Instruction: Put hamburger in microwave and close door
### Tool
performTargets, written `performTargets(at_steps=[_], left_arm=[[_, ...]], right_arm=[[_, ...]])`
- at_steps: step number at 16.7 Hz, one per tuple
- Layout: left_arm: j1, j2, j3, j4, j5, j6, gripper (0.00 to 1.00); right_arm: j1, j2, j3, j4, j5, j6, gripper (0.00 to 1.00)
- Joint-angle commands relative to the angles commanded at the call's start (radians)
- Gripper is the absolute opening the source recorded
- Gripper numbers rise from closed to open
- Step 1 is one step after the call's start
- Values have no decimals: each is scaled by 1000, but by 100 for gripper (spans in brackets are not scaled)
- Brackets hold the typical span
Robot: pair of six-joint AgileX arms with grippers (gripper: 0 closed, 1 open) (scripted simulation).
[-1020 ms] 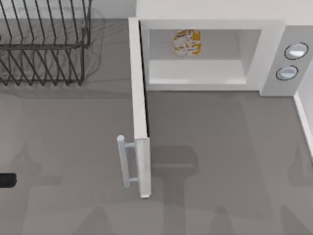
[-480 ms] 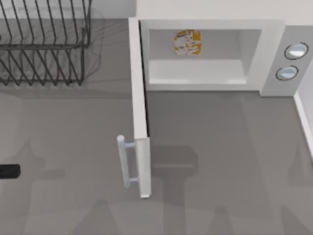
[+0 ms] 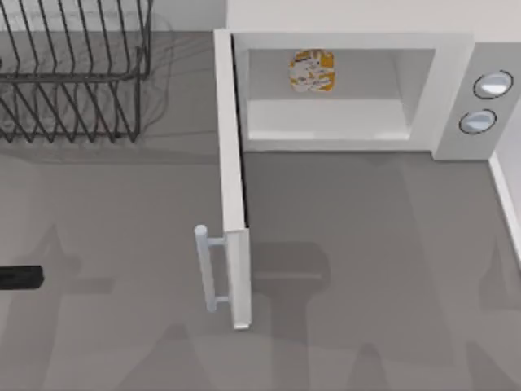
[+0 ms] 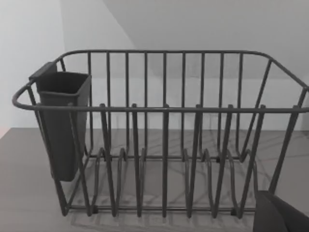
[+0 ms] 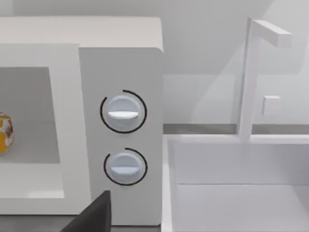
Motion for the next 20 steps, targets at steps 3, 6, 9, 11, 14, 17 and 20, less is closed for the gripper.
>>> performTargets(at_steps=[3,6,9,11,14,17,20], left_arm=[[-11,12,16,0,-13,0,0],[-87,74,84,-2,-90,1,0],[-121,105,117,-10,-123,2,0],[-121,105,117,-10,-123,2,0],[-104,116,112,6,-103,1,0],[-11,189,103,89,-15,2,0],[87,254,95,167,84,2,0]], right_arm=[[0,0,0,0,0,0,100],[0,0,0,0,0,0,100],[0,0,0,0,0,0,100],[0,0,0,0,0,0,100],[0,0,0,0,0,0,100],[0,0,0,0,0,0,100],[0,0,0,0,0,0,100]])
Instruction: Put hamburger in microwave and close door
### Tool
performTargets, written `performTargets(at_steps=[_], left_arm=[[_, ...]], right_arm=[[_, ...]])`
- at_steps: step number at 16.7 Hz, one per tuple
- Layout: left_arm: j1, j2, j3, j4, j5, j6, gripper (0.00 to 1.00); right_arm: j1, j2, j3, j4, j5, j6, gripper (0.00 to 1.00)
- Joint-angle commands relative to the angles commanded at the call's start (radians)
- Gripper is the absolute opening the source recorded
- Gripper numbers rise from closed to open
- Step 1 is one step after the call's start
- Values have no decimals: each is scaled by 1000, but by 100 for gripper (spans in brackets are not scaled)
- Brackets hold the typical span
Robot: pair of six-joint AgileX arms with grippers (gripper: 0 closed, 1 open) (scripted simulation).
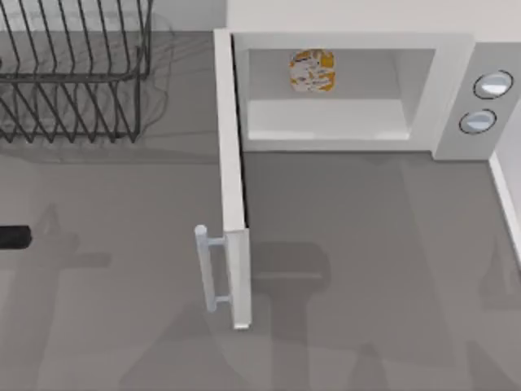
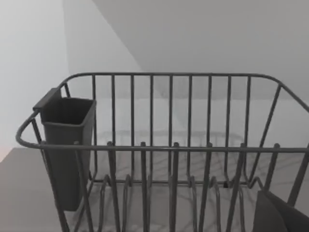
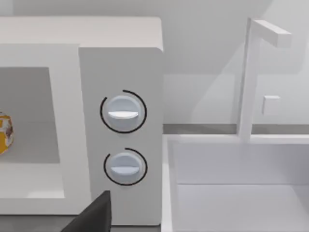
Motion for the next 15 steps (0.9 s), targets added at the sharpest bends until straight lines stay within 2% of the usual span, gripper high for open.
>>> performTargets(at_steps=[7,10,15], left_arm=[[1,26,3,1,8,-11,0],[-84,117,76,-95,-41,-83,0],[-278,279,334,-393,-178,-205,0]], right_arm=[[0,0,0,0,0,0,100],[0,0,0,0,0,0,100],[0,0,0,0,0,0,100]])
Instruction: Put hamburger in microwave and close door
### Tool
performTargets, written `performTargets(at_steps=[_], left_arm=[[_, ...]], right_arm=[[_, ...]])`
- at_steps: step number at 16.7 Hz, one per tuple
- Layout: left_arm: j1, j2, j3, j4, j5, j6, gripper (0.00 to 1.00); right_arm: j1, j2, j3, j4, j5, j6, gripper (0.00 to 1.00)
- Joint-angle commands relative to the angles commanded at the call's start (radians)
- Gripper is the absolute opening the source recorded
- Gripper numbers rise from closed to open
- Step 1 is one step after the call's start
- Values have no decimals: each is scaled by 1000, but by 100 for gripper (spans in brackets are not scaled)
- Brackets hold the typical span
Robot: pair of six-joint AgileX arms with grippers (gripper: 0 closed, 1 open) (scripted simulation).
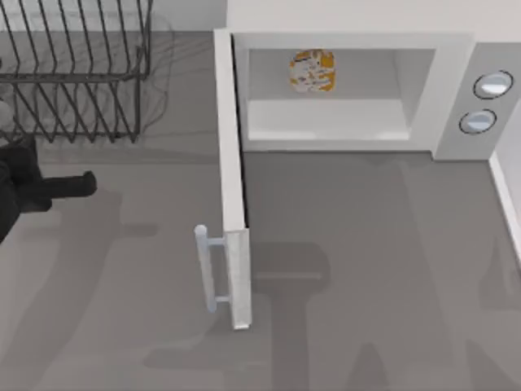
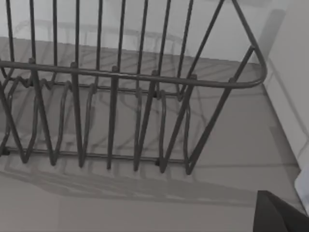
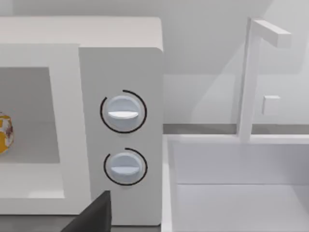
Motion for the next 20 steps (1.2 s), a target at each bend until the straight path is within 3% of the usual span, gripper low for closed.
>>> performTargets(at_steps=[5,9,15,20], left_arm=[[-157,155,179,-428,-117,-143,0],[-307,258,333,-631,-192,-251,0],[-354,260,382,-680,-233,-272,0],[-349,290,315,-605,-231,-270,0]], right_arm=[[0,0,0,0,0,0,100],[0,0,0,0,0,0,100],[0,0,0,0,0,0,100],[0,0,0,0,0,0,100]])
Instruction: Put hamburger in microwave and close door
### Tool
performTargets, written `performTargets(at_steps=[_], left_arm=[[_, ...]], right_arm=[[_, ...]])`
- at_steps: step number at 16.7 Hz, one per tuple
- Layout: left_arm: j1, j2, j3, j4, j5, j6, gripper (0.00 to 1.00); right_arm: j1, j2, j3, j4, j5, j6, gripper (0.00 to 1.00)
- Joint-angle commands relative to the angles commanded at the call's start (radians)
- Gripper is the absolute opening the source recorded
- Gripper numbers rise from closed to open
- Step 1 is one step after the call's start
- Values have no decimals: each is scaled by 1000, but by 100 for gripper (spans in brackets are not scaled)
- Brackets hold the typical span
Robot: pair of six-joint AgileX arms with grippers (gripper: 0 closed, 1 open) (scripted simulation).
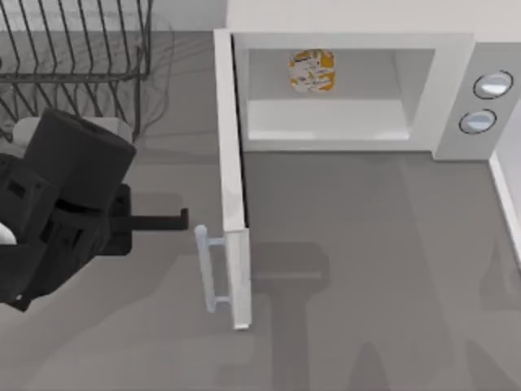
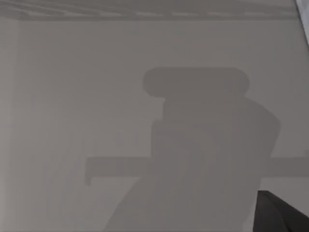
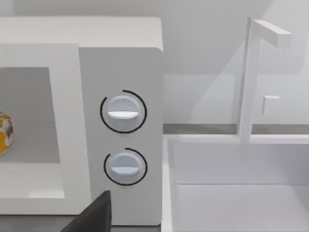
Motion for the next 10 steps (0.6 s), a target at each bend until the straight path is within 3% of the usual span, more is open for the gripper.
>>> performTargets(at_steps=[7,10], left_arm=[[0,87,-206,345,3,2,0],[0,121,-262,409,2,4,0]], right_arm=[[0,0,0,0,0,0,100],[0,0,0,0,0,0,100]])
